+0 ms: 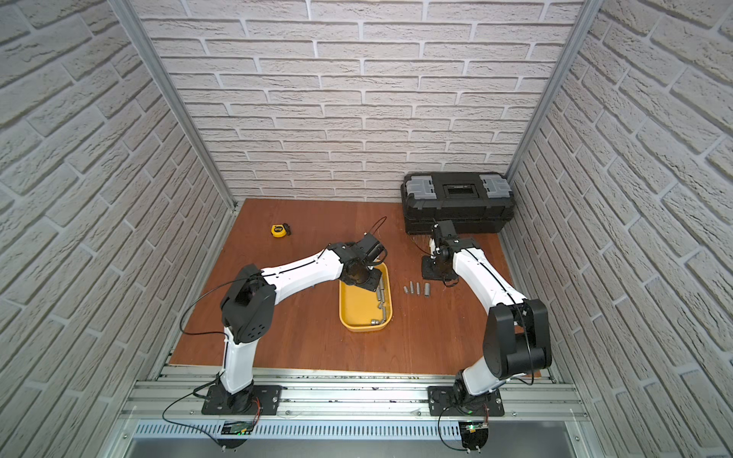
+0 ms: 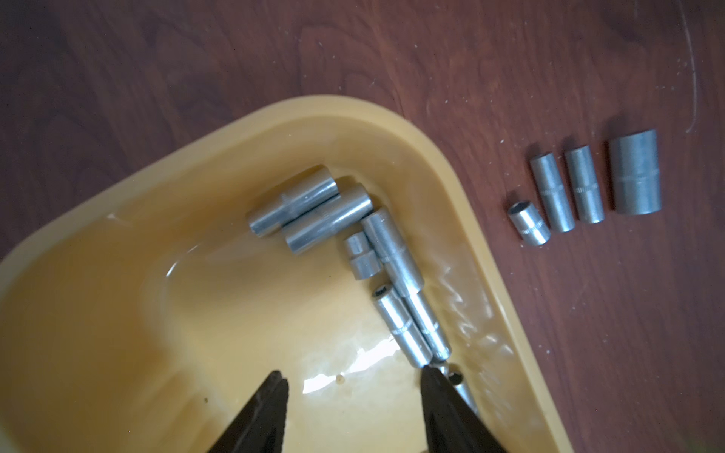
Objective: Take out the socket from the storage box
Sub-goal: Pick up the socket head from the storage box.
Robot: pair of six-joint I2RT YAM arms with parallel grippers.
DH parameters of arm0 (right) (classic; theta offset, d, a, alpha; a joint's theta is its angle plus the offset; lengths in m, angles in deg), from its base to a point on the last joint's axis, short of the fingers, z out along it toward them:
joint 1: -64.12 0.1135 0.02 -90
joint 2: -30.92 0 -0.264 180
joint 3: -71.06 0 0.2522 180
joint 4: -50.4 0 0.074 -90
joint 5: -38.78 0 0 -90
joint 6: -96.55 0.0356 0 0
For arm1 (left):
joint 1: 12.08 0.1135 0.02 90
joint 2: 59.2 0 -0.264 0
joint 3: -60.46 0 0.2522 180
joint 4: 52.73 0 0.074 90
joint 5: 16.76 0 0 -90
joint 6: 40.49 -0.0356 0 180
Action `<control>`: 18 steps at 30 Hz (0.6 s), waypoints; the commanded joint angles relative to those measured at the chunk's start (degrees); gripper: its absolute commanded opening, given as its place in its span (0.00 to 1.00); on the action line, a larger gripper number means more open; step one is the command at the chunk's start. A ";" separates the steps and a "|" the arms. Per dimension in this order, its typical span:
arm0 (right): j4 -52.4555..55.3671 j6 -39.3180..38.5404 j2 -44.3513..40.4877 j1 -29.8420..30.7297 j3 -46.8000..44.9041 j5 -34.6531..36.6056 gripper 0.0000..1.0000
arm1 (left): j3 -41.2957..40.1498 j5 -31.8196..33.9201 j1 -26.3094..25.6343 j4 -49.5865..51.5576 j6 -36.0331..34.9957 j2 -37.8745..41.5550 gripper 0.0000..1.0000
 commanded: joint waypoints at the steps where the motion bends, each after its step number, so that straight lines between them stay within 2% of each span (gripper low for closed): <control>1: -1.74 0.64 -1.67 -0.22 -0.52 -0.53 0.43 | 2.31 -1.55 -0.80 1.03 -0.43 -2.21 0.58; 18: -2.29 0.82 -1.41 -0.26 -1.67 -1.08 0.43 | 4.00 -2.13 -1.85 1.15 0.51 -8.51 0.51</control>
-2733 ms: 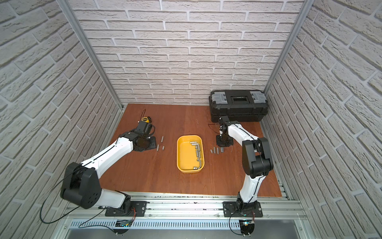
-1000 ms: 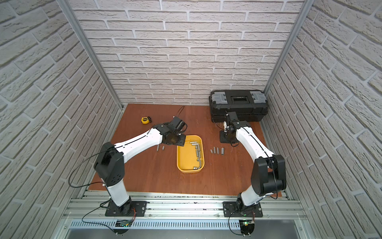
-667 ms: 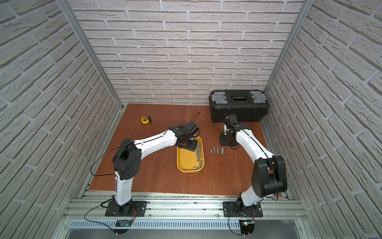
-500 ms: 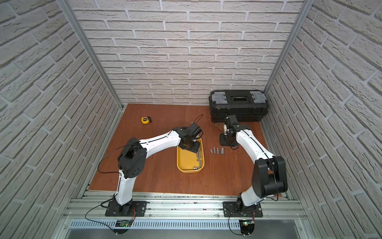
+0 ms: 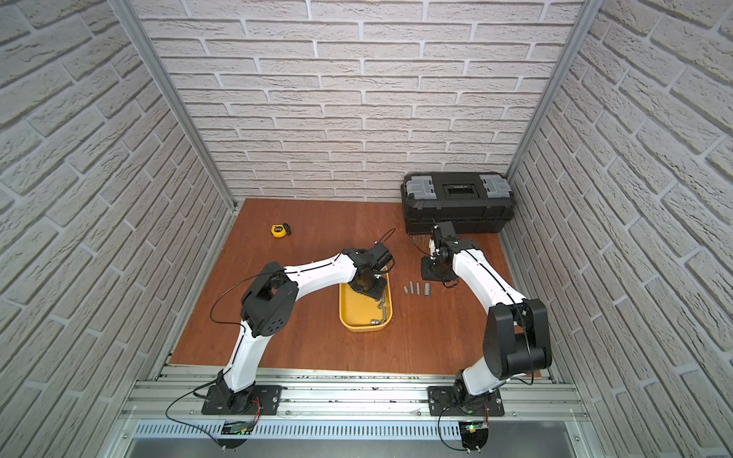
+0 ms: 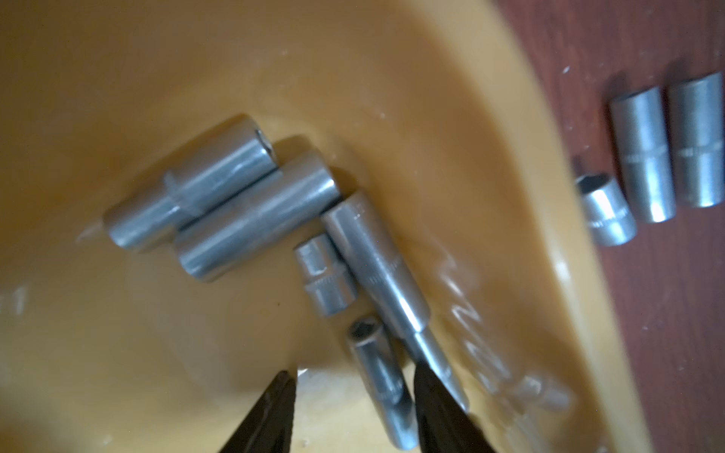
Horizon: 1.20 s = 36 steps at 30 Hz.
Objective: Take out the socket from the storage box
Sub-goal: Pick up the socket head from the storage box.
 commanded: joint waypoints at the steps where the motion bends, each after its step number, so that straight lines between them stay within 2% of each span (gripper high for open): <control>1: -1.22 0.68 -1.40 -0.11 -0.58 -0.72 0.43 | 1.16 -0.24 -0.41 0.12 0.43 -1.12 0.50; 5: -1.34 0.73 -1.26 -0.16 -0.84 -1.04 0.43 | 0.80 0.44 -0.33 0.84 0.44 -1.46 0.43; 11: -1.56 0.77 -1.06 -0.13 -1.02 -1.37 0.43 | -1.10 2.60 -0.24 1.94 0.03 -0.70 0.22; 16: -1.50 0.68 -1.06 -0.17 -1.02 -1.55 0.43 | -3.62 5.26 -0.30 1.16 0.14 1.31 0.13; 21: -1.03 0.42 -1.16 -0.19 -0.50 -1.45 0.43 | -5.60 8.83 0.14 0.18 -0.02 6.56 0.09; 27: -0.76 0.33 -0.62 -0.20 0.47 -1.62 0.43 | -9.39 9.98 3.83 -1.23 -0.17 17.57 0.09; 32: -1.04 0.59 -0.26 -0.19 0.59 -2.18 0.43 | -13.30 11.39 9.63 -0.99 -1.61 25.37 0.11; 36: -1.37 0.68 -0.65 -0.18 -0.46 -2.40 0.43 | -16.73 9.32 16.13 0.29 -1.67 27.84 0.12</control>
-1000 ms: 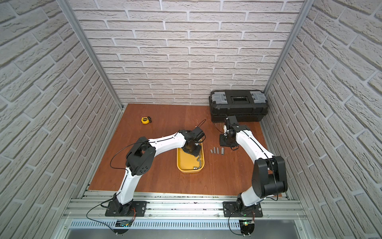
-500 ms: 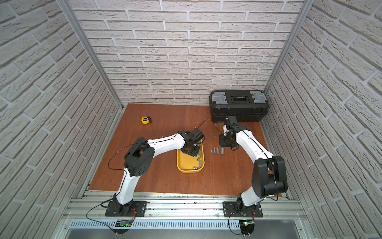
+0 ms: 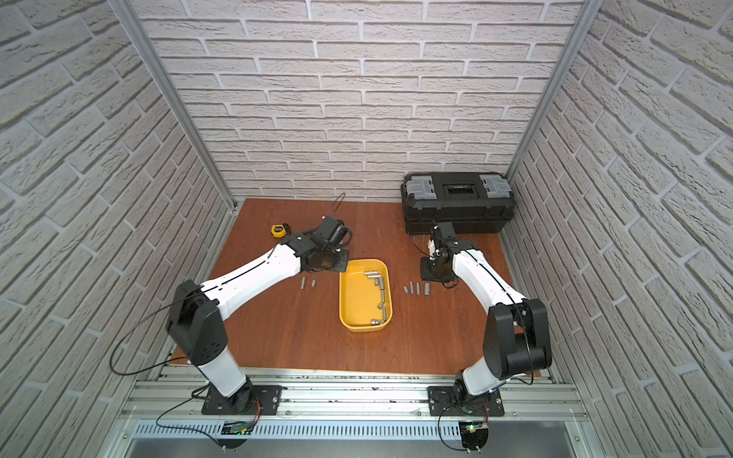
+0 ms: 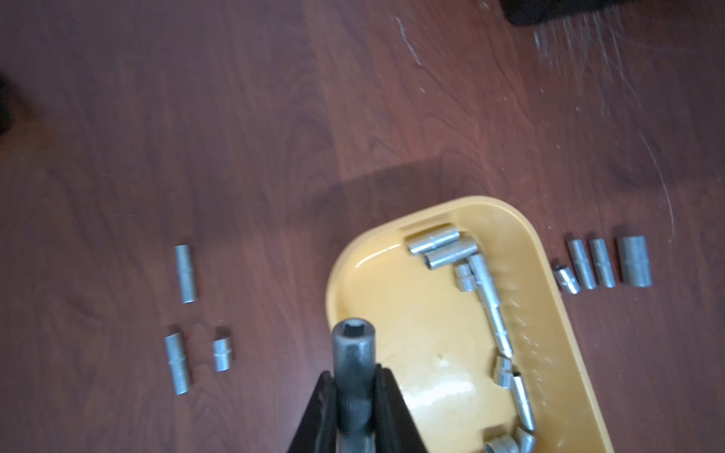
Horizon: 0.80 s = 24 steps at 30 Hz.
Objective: Take out the socket from the storage box
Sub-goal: Pick up the socket head from the storage box, then place the socket head at the center of the board.
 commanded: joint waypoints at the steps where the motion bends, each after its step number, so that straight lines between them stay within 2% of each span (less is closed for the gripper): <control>1: -1.17 0.75 -0.96 -0.20 -0.70 -0.53 0.43 | -3.22 -0.28 4.26 1.83 -1.60 -0.19 0.12; 9: -2.32 1.60 -2.56 -0.18 -3.99 -0.79 0.43 | -2.83 -3.01 9.47 1.72 -4.83 -6.15 0.12; 16: -1.51 1.17 -4.02 -0.20 -4.97 0.29 0.43 | 2.67 -4.59 10.86 2.79 -6.83 -14.54 0.13; 24: -1.22 1.04 -5.03 -0.16 -5.77 0.71 0.43 | 2.66 -5.93 13.11 1.78 -7.35 -19.32 0.14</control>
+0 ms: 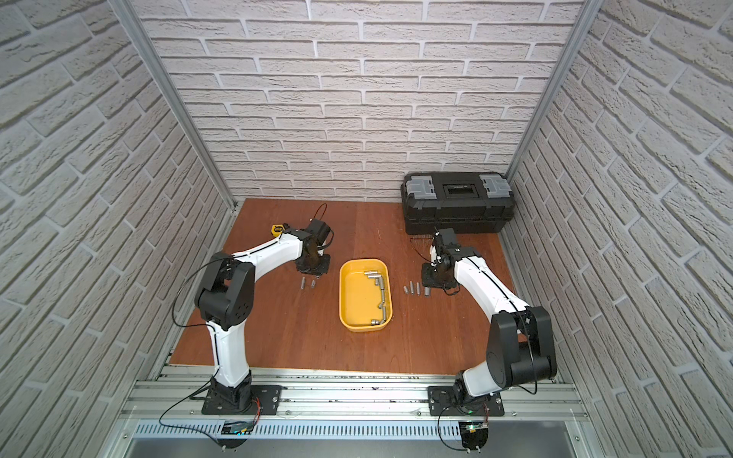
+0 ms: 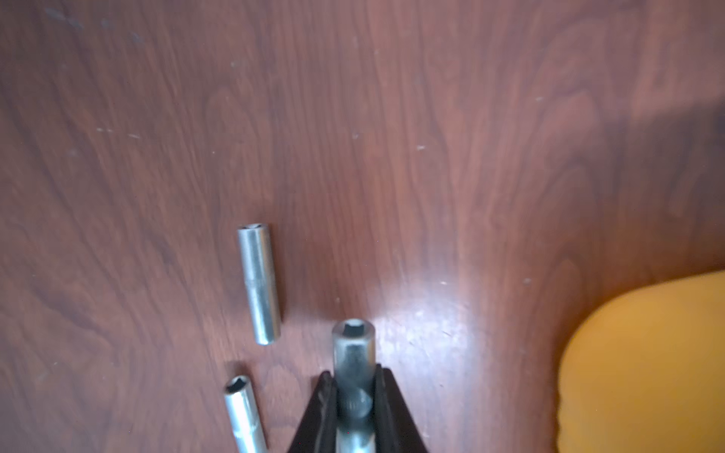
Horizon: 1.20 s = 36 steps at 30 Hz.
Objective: Take out the socket from the storage box
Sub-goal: Place the socket head at the center of the board.
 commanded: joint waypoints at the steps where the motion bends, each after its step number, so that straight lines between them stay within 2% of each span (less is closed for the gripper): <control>1: -0.26 0.07 -1.70 -0.20 -0.91 0.60 0.43 | 0.92 -1.06 1.14 -0.70 -1.02 -1.59 0.14; 15: -0.15 0.01 -1.59 -0.20 -0.83 0.56 0.43 | 1.77 -2.38 1.63 -1.95 -2.20 -3.91 0.19; 20: -0.06 0.01 -1.72 -0.16 -0.74 0.60 0.43 | 1.51 -2.22 1.67 -2.10 -2.15 -4.02 0.26; 23: 0.06 0.01 -1.66 -0.20 -0.65 0.54 0.43 | 1.67 -2.29 1.68 -2.23 -2.04 -3.48 0.34; 29: 0.62 -0.34 -0.95 -0.22 0.14 0.55 0.43 | 2.43 -2.46 1.63 -2.15 -1.68 1.51 0.44; 36: 0.09 -0.57 -0.16 -0.03 1.24 -1.42 0.43 | 2.31 -2.15 0.16 -1.59 -1.96 10.04 0.47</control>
